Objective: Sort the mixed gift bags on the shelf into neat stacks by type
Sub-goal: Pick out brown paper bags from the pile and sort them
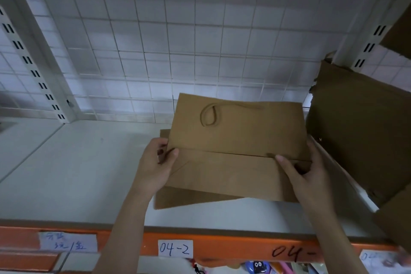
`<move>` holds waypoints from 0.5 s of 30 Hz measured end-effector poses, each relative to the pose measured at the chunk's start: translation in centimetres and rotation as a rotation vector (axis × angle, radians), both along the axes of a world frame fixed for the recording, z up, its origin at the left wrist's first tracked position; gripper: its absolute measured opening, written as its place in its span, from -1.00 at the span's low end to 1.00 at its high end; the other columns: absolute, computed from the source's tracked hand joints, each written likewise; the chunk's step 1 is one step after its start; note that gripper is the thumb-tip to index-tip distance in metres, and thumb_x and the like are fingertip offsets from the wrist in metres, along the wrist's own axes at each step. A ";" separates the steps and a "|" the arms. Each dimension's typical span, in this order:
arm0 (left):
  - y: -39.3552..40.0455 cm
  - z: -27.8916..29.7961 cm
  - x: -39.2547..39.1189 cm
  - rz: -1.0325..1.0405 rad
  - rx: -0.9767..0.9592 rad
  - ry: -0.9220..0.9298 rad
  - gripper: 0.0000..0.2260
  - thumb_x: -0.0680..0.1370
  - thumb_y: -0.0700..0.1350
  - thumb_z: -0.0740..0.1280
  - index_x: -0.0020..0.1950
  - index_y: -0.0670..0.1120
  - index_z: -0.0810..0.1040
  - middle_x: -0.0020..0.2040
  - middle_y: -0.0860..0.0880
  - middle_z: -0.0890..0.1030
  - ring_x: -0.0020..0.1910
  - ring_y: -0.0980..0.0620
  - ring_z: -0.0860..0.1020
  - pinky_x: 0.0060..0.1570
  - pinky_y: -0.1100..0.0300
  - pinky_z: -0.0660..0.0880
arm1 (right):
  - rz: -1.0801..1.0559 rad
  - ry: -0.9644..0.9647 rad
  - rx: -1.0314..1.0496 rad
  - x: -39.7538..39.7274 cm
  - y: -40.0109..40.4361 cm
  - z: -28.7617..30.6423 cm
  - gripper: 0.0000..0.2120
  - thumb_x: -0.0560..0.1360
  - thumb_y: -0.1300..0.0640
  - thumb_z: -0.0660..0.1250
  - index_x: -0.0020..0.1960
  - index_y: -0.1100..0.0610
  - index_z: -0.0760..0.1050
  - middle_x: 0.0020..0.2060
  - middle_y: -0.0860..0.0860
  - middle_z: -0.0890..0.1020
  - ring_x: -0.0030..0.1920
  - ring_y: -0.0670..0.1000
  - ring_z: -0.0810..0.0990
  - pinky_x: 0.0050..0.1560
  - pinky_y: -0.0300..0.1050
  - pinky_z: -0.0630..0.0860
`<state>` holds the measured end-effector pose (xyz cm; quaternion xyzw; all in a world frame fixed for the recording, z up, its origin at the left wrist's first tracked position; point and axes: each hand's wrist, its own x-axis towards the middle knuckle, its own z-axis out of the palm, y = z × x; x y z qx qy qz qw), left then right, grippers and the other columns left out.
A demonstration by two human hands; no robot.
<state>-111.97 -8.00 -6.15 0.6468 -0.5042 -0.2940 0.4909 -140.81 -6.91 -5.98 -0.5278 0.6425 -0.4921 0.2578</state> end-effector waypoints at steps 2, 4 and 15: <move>-0.1 0.6 -0.5 -0.001 -0.092 0.010 -0.83 0.54 -0.16 0.31 0.08 0.02 0.41 -0.05 0.21 0.49 0.07 0.14 0.44 -0.14 0.49 0.32 | -0.018 0.007 -0.015 0.0 -0.1 0.1 -0.19 0.35 -0.18 0.37 0.49 -0.11 0.08 0.44 -0.09 0.27 0.40 0.00 0.28 0.32 0.05 0.32; -0.1 1.4 -0.8 -0.010 -0.161 0.014 -0.83 0.54 -0.18 0.30 0.07 0.04 0.41 -0.04 0.22 0.50 0.04 0.18 0.46 -0.13 0.54 0.33 | -0.035 0.014 -0.043 0.1 -0.2 0.3 -0.18 0.35 -0.17 0.37 0.49 -0.10 0.06 0.45 -0.08 0.24 0.42 0.00 0.26 0.33 0.04 0.31; 0.9 2.6 -1.1 -0.097 -0.340 0.229 -0.78 0.56 -0.25 0.23 0.07 0.08 0.38 0.01 0.05 0.64 -0.05 0.16 0.59 -0.06 0.35 0.49 | -0.087 -0.004 -0.167 0.9 -1.1 0.8 -0.18 0.39 -0.12 0.39 0.51 -0.02 0.05 0.47 -0.08 0.20 0.45 -0.07 0.18 0.37 -0.09 0.22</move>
